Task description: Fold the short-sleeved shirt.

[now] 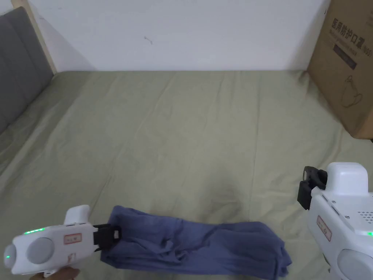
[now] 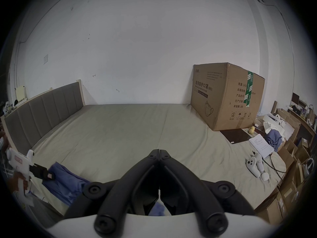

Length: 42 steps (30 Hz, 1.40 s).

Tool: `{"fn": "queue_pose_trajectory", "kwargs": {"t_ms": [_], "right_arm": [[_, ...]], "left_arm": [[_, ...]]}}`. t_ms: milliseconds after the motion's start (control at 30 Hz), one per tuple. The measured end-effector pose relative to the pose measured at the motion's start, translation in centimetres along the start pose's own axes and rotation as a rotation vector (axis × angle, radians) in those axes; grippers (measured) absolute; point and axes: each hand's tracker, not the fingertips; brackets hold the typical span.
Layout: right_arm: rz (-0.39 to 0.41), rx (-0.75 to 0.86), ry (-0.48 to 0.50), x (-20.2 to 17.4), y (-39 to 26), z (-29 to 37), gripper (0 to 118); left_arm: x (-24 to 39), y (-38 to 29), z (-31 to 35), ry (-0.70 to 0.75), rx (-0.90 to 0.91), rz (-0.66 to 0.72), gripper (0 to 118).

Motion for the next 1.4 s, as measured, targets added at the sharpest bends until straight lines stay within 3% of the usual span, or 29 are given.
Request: {"fn": "queue_pose_trajectory", "kwargs": {"t_ms": [267,433,667,1067,1133,1200,1267,1300,1400], "right_arm": [[-0.009,0.010,0.015,0.0,0.0,0.3,0],[-0.015,0.011,0.028,-0.2,-0.1,0.2,0],[-0.026,0.014,0.023,0.2,-0.1,0.5,0],[-0.028,-0.001,-0.020,2.2,-0.9,1.2,0],[-0.029,-0.005,-0.026,2.3,-1.1,1.2,0],[-0.032,-0.010,-0.028,2.5,-1.1,1.2,0],[-0.033,-0.010,-0.032,2.6,-1.1,1.3,0],[-0.034,-0.009,-0.035,2.6,-1.1,1.3,0],[-0.037,-0.007,-0.036,2.8,-1.0,1.4,0]], "left_arm": [[-1.8,1.6,6.0,0.157,0.035,-0.058,9],[4.7,2.6,5.8,0.047,0.057,-0.061,9],[16.7,1.8,-0.3,-0.029,-0.066,-0.244,9],[25.2,-4.3,-13.4,0.060,-0.264,-0.356,10],[25.8,-5.0,-14.8,0.056,-0.277,-0.357,21],[26.0,-5.3,-15.2,0.043,-0.289,-0.352,49],[26.1,-5.2,-14.7,-0.065,-0.286,-0.241,77],[26.1,-5.0,-14.2,-0.098,-0.287,-0.209,84],[26.0,-3.8,-11.7,-0.174,-0.199,-0.186,84]]}}
